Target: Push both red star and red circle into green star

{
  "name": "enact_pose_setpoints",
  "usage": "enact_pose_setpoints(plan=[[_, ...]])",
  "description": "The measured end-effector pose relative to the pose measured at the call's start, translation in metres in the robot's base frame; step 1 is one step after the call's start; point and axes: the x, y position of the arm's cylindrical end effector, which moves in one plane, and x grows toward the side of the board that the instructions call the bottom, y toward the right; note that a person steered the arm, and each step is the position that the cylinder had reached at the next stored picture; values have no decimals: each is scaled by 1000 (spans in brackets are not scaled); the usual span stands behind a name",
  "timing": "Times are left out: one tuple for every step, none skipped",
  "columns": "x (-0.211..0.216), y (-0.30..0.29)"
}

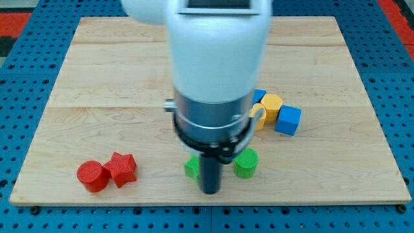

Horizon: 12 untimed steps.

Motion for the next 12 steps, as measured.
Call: enact_pose_setpoints(plan=[[-1,-15],[18,-18],[20,-22],[20,-22],[20,-45],[17,-128],[20,-177],[18,-206],[1,-205],[-15,-190],[-19,-172],[-10,-171]])
